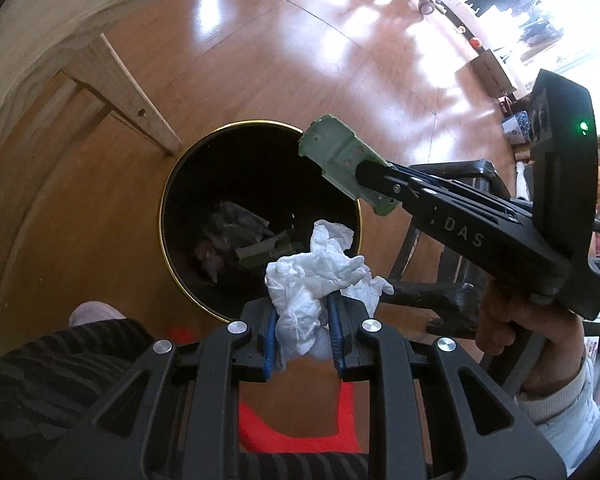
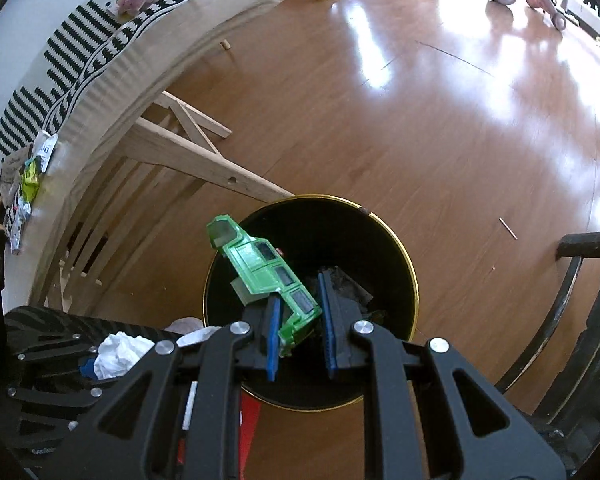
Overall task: Collect trash
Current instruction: 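Carry the tissue and toy car to the bin and open both tools, then move both tools back over the table toward the remaining trash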
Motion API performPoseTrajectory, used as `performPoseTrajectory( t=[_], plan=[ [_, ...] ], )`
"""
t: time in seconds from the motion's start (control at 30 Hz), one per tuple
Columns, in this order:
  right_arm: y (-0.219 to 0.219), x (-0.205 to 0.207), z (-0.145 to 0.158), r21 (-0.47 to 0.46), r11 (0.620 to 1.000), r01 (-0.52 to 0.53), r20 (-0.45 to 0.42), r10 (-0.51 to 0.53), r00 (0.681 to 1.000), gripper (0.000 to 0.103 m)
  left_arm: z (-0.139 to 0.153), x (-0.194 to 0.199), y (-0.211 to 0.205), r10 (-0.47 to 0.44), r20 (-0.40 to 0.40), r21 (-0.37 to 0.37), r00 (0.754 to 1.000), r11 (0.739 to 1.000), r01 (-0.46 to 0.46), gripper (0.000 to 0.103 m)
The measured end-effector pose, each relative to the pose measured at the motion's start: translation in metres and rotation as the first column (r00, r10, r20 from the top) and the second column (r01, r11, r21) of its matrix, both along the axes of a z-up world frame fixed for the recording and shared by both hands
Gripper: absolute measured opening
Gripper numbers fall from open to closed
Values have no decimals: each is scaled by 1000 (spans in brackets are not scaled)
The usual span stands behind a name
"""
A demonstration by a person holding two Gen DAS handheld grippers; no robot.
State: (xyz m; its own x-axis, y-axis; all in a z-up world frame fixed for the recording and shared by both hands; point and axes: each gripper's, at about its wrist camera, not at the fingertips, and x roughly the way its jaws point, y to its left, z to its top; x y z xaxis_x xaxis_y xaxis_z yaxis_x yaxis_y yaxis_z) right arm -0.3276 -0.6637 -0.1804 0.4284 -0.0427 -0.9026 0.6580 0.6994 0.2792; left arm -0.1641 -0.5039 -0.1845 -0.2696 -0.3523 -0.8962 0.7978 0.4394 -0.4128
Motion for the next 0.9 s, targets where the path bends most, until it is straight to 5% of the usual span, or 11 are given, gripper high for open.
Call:
performPoseTrajectory(
  t=[0.1,0.13,0.17,0.2,0.23,0.33,0.57,0.7,0.77,0.9],
  plan=[
    [-5,3,0,25,999,26,3,-26,1000,17,4,5,4,-3,-9,-15,1000,1000,3,22],
    [-7,5,2,34,999,33,9,-33,999,19,6,5,5,-3,-4,-24,1000,1000,3,31],
    [-9,3,4,47,998,44,20,-45,999,42,9,1,6,-1,-3,-22,1000,1000,1,66],
    [-10,1,8,52,997,59,28,-60,998,88,11,2,8,11,0,-24,1000,1000,-11,90],
    [-14,-3,15,44,995,92,54,-94,994,97,14,2,9,18,7,-33,1000,999,-18,97],
    [-23,-8,31,13,991,136,80,-137,987,96,24,8,12,11,10,-50,1000,999,-11,97],
    [-19,7,74,-110,982,154,157,-136,978,96,92,60,74,232,127,-227,964,953,-200,97],
    [9,59,91,-124,991,45,193,-20,981,96,121,109,147,406,243,-258,881,903,-345,97],
    [29,89,101,-148,989,-19,203,49,978,96,126,141,197,518,303,-242,800,854,-461,97],
    [81,168,116,-213,962,-170,197,213,957,96,127,205,299,698,358,-207,620,707,-676,97]
  ],
)
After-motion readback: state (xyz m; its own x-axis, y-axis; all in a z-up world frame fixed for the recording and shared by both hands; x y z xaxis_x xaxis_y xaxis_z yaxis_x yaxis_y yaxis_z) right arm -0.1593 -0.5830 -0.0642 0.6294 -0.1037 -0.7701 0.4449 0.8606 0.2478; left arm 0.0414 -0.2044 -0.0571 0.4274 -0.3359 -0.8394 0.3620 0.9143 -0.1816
